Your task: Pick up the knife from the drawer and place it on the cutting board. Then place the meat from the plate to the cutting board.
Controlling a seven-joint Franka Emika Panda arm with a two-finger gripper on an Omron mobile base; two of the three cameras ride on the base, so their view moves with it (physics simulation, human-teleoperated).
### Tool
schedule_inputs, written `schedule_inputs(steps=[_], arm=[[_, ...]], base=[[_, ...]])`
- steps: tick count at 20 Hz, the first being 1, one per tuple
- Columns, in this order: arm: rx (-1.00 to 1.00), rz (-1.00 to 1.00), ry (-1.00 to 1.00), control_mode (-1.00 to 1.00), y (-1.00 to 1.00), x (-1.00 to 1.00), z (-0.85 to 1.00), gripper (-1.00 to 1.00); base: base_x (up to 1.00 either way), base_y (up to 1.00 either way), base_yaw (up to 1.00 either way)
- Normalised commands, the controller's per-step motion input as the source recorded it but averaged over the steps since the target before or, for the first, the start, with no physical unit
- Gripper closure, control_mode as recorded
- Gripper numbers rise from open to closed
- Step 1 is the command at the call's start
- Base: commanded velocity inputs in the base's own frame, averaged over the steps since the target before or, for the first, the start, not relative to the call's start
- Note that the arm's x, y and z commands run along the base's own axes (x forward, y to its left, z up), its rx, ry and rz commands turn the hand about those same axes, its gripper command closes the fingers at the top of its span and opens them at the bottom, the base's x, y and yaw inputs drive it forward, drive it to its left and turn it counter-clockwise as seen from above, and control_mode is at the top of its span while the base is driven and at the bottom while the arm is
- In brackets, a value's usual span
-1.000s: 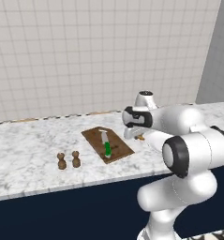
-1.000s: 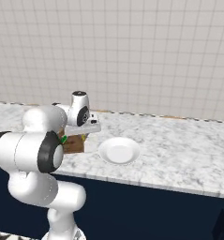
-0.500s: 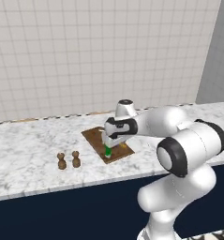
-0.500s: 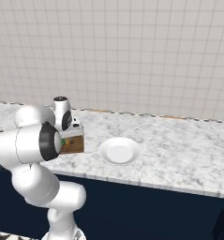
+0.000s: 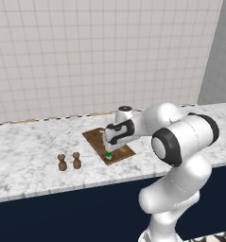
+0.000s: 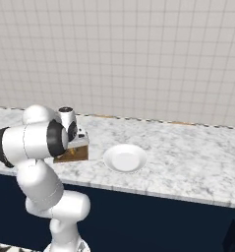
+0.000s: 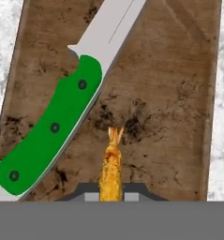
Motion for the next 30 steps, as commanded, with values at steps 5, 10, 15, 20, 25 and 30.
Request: schedule_inputs(steps=[5, 10, 15, 20, 25, 30], arm=[[0.00, 0.00, 0.00, -1.00, 0.07, 0.29, -0.26, 1.00], [0.00, 0.00, 0.00, -1.00, 0.03, 0.06, -0.10, -1.00], [0.00, 0.00, -0.01, -1.00, 0.05, -0.06, 0.07, -1.00], [0.00, 0.00, -0.08, -1.00, 0.00, -0.38, 0.71, -1.00], [0.00, 0.00, -0.09, -1.00, 0.00, -0.46, 0.82, -1.00], [0.00, 0.00, -0.06, -1.00, 0.00, -0.51, 0.85, -1.00]], base=[[0.00, 0.00, 0.00], [0.00, 0.00, 0.00], [0.00, 0.00, 0.00], [0.00, 0.00, 0.00], [0.00, 0.00, 0.00], [0.00, 0.00, 0.00]])
